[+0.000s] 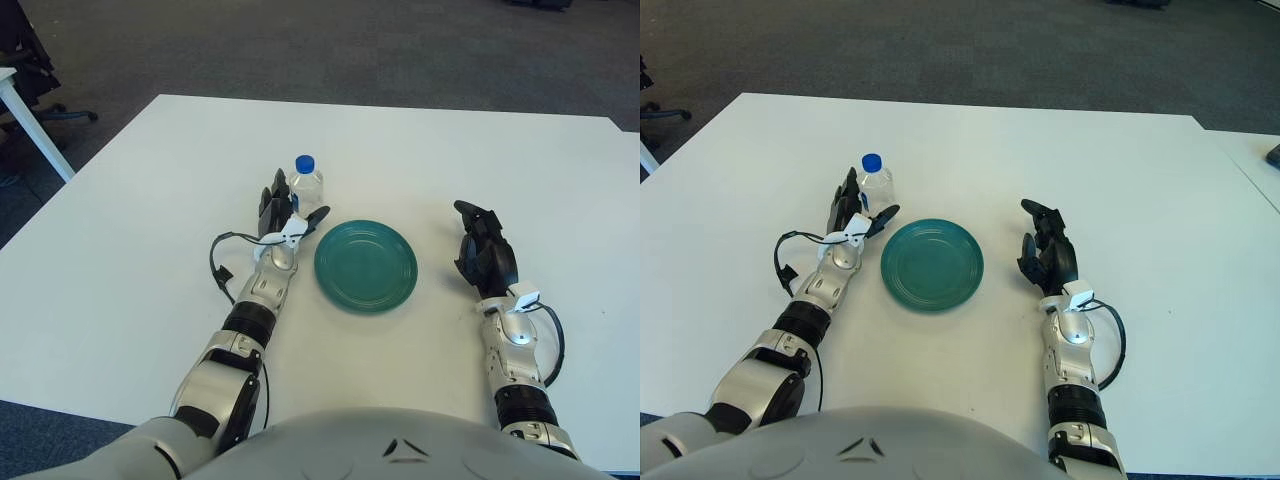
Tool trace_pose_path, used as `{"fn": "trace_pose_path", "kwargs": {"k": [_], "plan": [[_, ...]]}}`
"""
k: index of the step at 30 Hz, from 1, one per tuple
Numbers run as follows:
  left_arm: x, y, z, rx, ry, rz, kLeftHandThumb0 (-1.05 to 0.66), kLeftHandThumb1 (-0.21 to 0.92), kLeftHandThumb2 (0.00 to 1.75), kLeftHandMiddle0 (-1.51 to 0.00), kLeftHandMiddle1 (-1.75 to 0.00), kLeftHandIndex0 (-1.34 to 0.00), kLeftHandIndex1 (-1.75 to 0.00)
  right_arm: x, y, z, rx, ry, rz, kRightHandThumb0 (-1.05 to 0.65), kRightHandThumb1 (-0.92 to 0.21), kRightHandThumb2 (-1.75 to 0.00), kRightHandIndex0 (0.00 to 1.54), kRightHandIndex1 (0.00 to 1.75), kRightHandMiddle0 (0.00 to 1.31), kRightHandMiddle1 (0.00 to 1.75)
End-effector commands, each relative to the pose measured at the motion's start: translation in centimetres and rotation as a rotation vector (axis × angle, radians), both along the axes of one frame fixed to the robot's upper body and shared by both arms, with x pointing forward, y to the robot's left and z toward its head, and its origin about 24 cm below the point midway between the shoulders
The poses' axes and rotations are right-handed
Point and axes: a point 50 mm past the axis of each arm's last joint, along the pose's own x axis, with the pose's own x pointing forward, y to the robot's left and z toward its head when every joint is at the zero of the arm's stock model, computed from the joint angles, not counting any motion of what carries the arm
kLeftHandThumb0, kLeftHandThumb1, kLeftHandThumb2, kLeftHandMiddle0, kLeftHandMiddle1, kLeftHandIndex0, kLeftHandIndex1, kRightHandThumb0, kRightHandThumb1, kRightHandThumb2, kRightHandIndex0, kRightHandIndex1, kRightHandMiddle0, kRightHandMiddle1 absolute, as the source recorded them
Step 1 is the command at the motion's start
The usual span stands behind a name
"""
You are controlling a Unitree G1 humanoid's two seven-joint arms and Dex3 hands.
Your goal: Put the bottle into the plate.
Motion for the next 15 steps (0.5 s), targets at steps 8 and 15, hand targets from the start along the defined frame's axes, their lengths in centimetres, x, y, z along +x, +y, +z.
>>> {"fn": "trace_pose_path", "kwargs": {"k": [8, 15], "plan": [[0.8, -0.9, 0.0, -0.026, 0.002, -0.025, -1.05, 0.92, 0.24, -0.04, -0.01, -0.04, -0.03, -3.0, -0.2, -3.8, 0.052, 0.17, -0.038, -0.69, -0.92, -0.77, 0.45, 0.09, 0.0, 0.82], [1.4, -1.7, 0.5, -0.128, -0.031, -0.068, -1.0, 0.92, 0.07, -0.2, -1.08, 0.0, -1.4, -2.9, -0.3, -3.9, 0.049, 0.17, -0.035, -0.69, -0.92, -0.78, 0.46, 0.1, 0.0, 0.84]]}}
